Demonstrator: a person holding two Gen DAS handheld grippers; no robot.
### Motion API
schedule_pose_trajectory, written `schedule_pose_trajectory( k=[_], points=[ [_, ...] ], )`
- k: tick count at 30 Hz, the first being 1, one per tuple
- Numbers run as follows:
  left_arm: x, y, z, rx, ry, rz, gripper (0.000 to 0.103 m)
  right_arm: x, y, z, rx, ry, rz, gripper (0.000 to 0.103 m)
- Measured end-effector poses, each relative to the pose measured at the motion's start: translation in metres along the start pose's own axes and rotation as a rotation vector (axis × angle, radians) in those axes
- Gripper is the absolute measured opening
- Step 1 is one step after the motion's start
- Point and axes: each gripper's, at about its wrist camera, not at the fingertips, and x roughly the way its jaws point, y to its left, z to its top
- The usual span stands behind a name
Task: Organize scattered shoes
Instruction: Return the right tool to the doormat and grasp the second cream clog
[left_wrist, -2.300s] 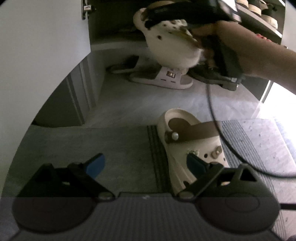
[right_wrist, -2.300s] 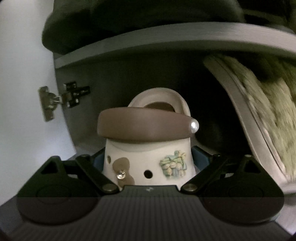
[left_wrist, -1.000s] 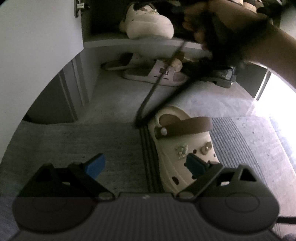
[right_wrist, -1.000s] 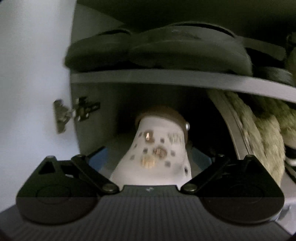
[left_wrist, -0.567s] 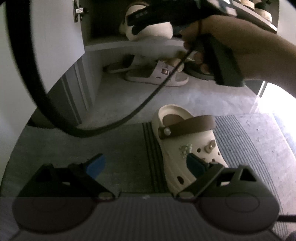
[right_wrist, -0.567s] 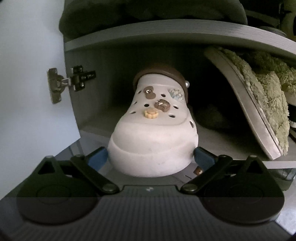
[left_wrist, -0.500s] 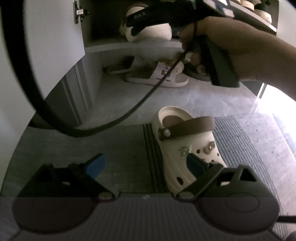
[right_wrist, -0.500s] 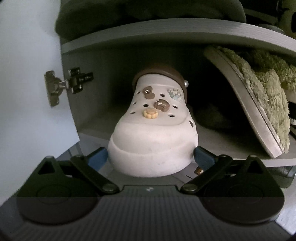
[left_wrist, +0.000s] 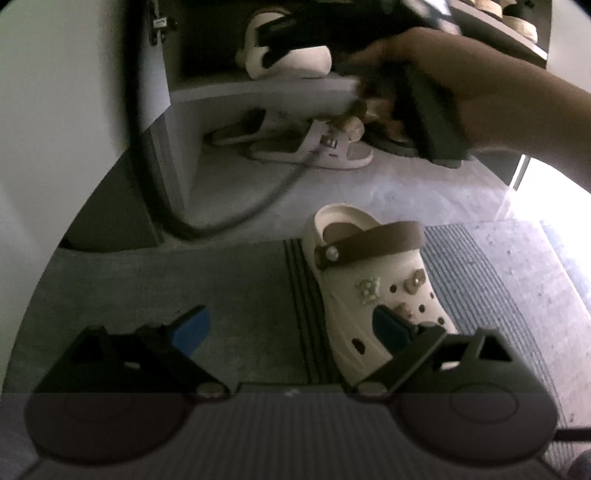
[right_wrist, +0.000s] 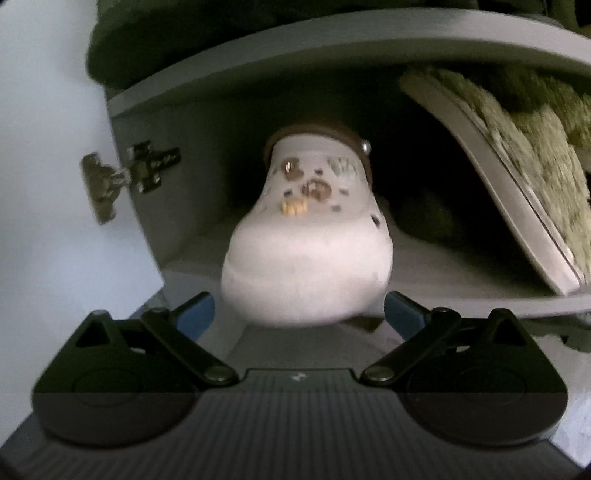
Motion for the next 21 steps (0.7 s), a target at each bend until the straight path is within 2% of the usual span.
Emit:
schedule_pose_trajectory(
  k=[4, 7, 9, 12, 13, 15, 19, 21],
  points=[
    [-0.002, 0.005, -0.008, -0.001, 0.015, 0.004, 0.096, -0.037, -0.018, -0.024, -0.019, 0.042, 0.048, 0.1],
    [-0.003, 0.01, -0.014, -0.002, 0.029, 0.01, 0.096, -0.066, -0.04, -0.055, -0.03, 0.124, 0.096, 0.1],
    [-0.005, 0.015, -0.02, 0.009, 0.041, 0.014, 0.096, -0.083, -0.062, -0.089, 0.089, 0.255, 0.162, 0.1],
    [-0.005, 0.017, -0.023, 0.007, 0.065, 0.015, 0.096, -0.09, -0.069, -0.126, 0.192, 0.402, 0.171, 0.1],
    [-0.004, 0.017, -0.023, 0.006, 0.067, 0.015, 0.096, -0.092, -0.069, -0.135, 0.222, 0.425, 0.171, 0.1],
    [-0.003, 0.016, -0.023, 0.005, 0.068, 0.01, 0.096, -0.096, -0.066, -0.147, 0.261, 0.444, 0.166, 0.1],
    [0.001, 0.012, -0.019, -0.005, 0.066, 0.01, 0.096, -0.089, -0.046, -0.155, 0.254, 0.406, 0.172, 0.1],
    [0.003, 0.012, -0.019, -0.009, 0.071, 0.013, 0.096, -0.079, -0.029, -0.159, 0.19, 0.388, 0.14, 0.1]
  ],
)
